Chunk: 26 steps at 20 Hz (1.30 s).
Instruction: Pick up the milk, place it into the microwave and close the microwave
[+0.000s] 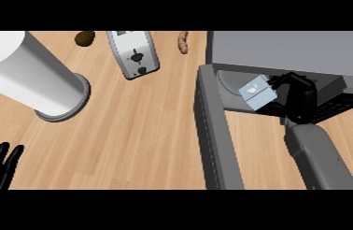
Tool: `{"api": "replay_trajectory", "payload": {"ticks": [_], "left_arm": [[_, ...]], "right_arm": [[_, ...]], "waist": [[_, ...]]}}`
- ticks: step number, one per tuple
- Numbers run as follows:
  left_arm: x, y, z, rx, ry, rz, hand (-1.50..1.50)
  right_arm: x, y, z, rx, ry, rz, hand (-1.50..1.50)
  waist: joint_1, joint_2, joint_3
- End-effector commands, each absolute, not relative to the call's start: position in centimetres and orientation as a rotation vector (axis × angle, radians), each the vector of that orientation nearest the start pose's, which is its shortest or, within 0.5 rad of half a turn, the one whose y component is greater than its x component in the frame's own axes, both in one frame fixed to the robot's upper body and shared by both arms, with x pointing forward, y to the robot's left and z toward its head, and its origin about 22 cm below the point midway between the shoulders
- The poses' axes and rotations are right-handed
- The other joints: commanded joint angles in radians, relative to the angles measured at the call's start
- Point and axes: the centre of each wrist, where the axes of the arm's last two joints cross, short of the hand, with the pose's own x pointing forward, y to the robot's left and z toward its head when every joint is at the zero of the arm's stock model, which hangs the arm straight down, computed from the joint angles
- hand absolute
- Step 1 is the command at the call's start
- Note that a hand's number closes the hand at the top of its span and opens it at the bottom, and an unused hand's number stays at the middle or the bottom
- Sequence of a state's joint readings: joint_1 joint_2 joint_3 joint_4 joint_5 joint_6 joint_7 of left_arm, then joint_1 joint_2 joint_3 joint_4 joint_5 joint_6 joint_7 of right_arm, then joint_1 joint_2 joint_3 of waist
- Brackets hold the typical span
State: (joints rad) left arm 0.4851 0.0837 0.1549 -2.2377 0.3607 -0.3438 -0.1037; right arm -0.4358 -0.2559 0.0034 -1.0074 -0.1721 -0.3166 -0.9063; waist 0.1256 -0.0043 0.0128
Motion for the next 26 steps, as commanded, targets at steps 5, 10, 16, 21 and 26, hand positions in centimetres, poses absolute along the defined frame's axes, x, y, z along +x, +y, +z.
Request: {"api": "replay_trajectory", "payload": {"ticks": [5,10,16,21,26], "left_arm": [[12.1,29.6,9.0,-0.149,-1.952,-0.07,-1.5],[12.6,29.1,9.6,-0.148,-1.964,-0.107,-1.5],[13.3,28.8,9.4,-0.182,-1.955,-0.144,-1.5],[14.0,28.0,9.7,-0.209,-1.97,-0.164,-1.5],[14.4,27.5,9.6,-0.222,-1.96,-0.187,-1.5]], "right_arm": [[37.0,-26.9,1.6,-0.71,-2.213,0.182,-1.5],[36.1,-27.5,0.5,-0.792,-2.193,0.207,-1.5],[35.0,-26.7,-0.9,-0.654,-2.153,0.183,-1.5],[34.9,-25.2,-1.6,-0.551,-2.15,0.179,-1.5],[35.5,-25.3,-1.2,-0.54,-2.126,0.158,-1.5]], "waist": [[0.108,0.073,-0.021],[0.124,0.078,-0.016],[0.155,0.087,-0.015],[0.154,0.084,-0.012],[0.145,0.081,-0.013]]}}
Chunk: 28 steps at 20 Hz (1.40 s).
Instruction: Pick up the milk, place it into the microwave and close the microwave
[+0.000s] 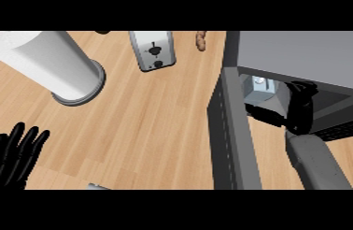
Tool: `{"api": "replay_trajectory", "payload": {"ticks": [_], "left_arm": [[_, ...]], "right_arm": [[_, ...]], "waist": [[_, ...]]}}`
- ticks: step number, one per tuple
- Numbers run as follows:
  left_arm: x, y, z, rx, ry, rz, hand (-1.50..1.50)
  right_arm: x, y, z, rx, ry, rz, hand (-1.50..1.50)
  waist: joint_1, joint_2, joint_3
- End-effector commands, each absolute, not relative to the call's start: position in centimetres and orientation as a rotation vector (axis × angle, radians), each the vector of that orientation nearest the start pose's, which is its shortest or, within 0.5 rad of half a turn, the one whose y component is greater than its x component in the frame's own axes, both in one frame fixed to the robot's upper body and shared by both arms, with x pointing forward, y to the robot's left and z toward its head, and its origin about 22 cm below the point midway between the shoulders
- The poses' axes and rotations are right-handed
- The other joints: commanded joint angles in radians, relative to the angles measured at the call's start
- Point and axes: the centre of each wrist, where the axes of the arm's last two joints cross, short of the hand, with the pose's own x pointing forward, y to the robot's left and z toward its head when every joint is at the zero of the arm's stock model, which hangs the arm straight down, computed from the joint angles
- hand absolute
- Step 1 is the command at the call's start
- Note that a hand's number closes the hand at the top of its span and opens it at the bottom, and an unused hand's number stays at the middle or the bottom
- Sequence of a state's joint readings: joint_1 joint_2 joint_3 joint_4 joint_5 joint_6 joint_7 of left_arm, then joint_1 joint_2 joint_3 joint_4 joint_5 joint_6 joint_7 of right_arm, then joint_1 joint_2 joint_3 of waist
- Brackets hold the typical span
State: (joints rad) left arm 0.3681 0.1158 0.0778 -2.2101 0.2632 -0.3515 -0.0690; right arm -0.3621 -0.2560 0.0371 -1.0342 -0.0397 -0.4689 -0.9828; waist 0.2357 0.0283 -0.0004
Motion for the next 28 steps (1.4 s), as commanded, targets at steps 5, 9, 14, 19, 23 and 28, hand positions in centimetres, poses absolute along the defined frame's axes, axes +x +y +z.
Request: {"api": "replay_trajectory", "payload": {"ticks": [5,9,14,19,23,28], "left_arm": [[14.6,27.1,9.1,-0.227,-1.938,-0.185,-1.5],[14.8,26.5,9.5,-0.227,-1.949,-0.187,-1.5],[15.0,25.8,9.6,-0.246,-1.944,-0.193,-1.5],[15.2,25.2,9.7,-0.236,-1.957,-0.19,-1.5],[15.6,25.0,9.4,-0.232,-1.947,-0.188,-1.5],[16.0,24.1,8.9,-0.249,-1.914,-0.204,-1.5]], "right_arm": [[35.8,-25.5,-1.1,-0.564,-2.102,0.164,-1.5],[35.7,-26.2,-1.5,-0.566,-2.073,0.159,-1.5],[36.1,-26.3,-1.4,-0.535,-2.051,0.207,-1.5],[36.4,-25.6,-1.3,-0.467,-2.036,0.204,-1.5],[36.5,-25.7,-1.4,-0.445,-2.022,0.213,-1.5],[36.6,-24.2,-1.9,-0.37,-2.006,0.18,-1.5]], "waist": [[0.032,0.042,-0.002],[0.01,0.039,0.002],[-0.003,0.033,0.001],[-0.018,0.024,0.002],[-0.039,0.024,0.001],[-0.068,0.021,0.003]]}}
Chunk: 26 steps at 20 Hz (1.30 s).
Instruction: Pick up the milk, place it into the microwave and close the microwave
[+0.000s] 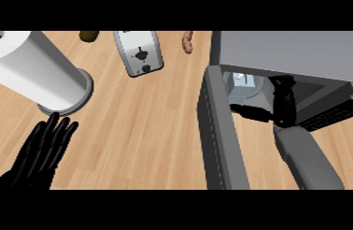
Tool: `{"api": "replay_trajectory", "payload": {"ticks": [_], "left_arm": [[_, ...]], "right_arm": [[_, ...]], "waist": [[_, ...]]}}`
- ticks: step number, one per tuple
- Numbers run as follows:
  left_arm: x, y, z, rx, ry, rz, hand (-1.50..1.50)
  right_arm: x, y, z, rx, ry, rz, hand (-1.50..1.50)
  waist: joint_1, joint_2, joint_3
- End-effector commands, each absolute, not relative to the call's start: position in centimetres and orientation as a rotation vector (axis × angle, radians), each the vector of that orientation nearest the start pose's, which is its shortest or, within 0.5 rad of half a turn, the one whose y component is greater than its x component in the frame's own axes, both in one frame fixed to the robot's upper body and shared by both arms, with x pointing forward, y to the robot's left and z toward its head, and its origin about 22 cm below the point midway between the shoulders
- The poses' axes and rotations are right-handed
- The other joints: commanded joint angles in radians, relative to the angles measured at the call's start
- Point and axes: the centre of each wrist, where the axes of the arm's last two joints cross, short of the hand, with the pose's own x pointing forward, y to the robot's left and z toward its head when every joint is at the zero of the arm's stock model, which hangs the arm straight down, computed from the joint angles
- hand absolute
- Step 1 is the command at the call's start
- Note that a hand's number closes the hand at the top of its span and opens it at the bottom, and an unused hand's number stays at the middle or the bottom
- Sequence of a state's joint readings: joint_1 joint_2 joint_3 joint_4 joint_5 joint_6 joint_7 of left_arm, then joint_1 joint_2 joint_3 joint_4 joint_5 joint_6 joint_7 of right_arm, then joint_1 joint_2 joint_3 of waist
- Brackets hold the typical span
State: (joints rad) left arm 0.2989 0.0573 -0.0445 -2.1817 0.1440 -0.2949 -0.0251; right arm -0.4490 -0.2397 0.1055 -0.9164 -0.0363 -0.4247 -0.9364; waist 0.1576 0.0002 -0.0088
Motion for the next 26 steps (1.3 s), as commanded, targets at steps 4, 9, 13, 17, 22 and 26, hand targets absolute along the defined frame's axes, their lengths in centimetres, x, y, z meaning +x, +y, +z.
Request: {"api": "replay_trajectory", "payload": {"ticks": [4,9,13,17,22,26], "left_arm": [[16.1,23.6,8.4,-0.263,-1.892,-0.2,-1.5],[16.4,23.2,7.7,-0.305,-1.86,-0.221,-1.5],[17.5,22.0,7.3,-0.344,-1.843,-0.326,-1.5],[18.0,21.7,7.1,-0.359,-1.797,-0.414,1.5],[19.5,20.2,6.1,-0.368,-1.778,-0.488,1.5],[20.9,18.9,3.7,-0.361,-1.724,-0.487,1.5]], "right_arm": [[36.1,-23.1,-3.1,-0.27,-1.973,0.2,-1.5],[36.3,-23.2,-2.7,-0.114,-1.96,0.191,-1.5],[35.3,-23.4,-4.2,-0.044,-1.927,0.172,-1.5],[34.2,-23.2,-5.8,0.014,-1.906,0.18,-1.5],[34.4,-26.2,-5.0,0.045,-1.915,0.178,-1.5],[33.3,-26.8,-5.8,0.12,-1.873,0.193,-1.5]], "waist": [[-0.014,0.042,0.011],[-0.05,0.032,0.01],[-0.09,0.03,0.011],[-0.114,0.022,0.011],[-0.15,0.012,0.009],[-0.161,0.003,0.009]]}}
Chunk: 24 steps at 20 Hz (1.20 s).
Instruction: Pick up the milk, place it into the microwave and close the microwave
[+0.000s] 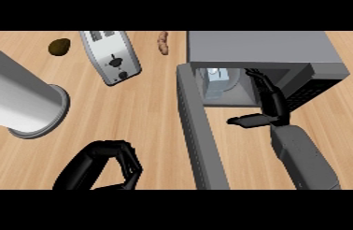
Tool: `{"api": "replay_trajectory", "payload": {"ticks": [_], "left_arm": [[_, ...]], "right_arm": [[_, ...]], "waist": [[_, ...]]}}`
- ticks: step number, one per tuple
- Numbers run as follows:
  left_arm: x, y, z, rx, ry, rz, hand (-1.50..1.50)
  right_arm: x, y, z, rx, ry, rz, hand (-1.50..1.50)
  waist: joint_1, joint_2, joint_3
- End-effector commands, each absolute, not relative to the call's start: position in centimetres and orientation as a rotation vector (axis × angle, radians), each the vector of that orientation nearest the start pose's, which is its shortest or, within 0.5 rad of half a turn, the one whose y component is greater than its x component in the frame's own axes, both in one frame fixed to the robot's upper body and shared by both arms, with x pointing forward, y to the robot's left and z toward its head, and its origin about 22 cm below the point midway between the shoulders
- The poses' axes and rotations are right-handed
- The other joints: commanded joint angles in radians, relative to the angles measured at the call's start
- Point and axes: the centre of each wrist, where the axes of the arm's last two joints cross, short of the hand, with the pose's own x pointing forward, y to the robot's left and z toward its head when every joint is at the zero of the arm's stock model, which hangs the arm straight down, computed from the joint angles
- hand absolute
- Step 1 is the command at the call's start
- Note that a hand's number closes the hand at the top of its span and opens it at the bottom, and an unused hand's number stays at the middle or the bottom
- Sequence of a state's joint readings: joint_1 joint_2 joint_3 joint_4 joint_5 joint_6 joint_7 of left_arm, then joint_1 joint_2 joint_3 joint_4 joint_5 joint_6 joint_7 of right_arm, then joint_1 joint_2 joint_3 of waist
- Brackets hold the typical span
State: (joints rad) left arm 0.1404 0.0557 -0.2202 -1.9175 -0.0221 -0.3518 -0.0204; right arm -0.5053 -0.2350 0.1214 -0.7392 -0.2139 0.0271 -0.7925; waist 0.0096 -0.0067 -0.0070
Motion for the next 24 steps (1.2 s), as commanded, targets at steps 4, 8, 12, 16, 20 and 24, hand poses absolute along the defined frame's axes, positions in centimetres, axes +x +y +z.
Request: {"api": "replay_trajectory", "payload": {"ticks": [4,8,12,16,20,24], "left_arm": [[22.9,18.1,3.2,-0.295,-1.713,-0.622,1.5],[24.3,13.6,1.6,-0.395,-1.608,-0.724,1.5],[22.6,10.9,-1.7,-0.411,-1.597,-0.79,1.5],[22.9,8.5,-2.6,-0.518,-1.537,-0.793,1.5],[22.6,5.7,-3.8,-0.475,-1.547,-0.892,1.5],[23.5,3.7,-4.7,-0.441,-1.557,-0.92,1.5]], "right_arm": [[30.3,-28.1,-7.7,0.086,-1.863,0.207,-1.5],[30.1,-27.4,-5.7,0.092,-1.886,0.226,-1.5],[26.0,-29.9,-5.2,0.107,-1.907,0.213,-1.5],[24.9,-31.6,-3.6,0.085,-1.925,0.191,-1.5],[23.0,-34.1,-1.8,0.062,-1.95,0.19,-1.5],[23.4,-35.2,1.2,0.104,-1.978,0.187,-1.5]], "waist": [[-0.018,0.007,0.007],[-0.027,0.005,0.006],[-0.038,0.002,0.005],[-0.032,0.006,0.006],[-0.04,0.006,0.006],[-0.064,0.011,0.005]]}}
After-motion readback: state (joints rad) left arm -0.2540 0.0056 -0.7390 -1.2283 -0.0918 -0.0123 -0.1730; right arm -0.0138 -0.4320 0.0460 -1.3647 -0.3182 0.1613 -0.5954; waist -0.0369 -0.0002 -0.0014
